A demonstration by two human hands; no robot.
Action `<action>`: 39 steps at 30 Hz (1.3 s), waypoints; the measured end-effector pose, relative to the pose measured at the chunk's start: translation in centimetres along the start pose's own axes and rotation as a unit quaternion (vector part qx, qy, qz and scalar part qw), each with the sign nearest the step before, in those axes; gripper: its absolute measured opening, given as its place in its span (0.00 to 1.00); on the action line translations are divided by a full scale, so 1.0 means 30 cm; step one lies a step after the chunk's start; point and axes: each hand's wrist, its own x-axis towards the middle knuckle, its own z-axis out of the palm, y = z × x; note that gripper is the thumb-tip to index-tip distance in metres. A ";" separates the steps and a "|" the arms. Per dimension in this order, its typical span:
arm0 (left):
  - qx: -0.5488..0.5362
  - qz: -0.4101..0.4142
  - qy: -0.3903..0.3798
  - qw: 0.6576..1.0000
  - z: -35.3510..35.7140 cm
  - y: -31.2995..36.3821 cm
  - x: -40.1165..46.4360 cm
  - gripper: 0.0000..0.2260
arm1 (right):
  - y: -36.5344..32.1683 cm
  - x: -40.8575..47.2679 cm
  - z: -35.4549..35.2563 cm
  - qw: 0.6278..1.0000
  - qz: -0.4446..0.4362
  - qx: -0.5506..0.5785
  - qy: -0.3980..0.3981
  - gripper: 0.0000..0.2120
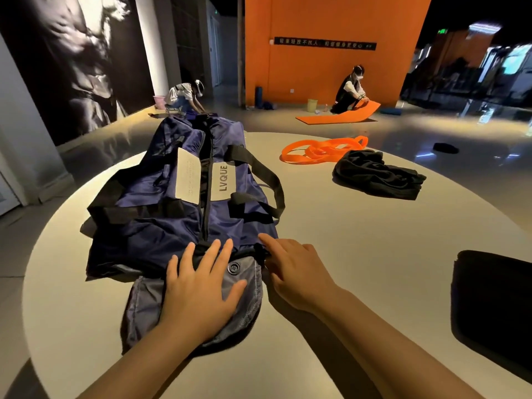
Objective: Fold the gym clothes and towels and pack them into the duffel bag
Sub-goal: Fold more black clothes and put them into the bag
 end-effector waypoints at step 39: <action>-0.325 0.183 0.067 0.925 -0.160 0.372 -0.436 0.18 | 0.011 -0.766 -0.232 0.952 0.232 -0.019 0.196 0.25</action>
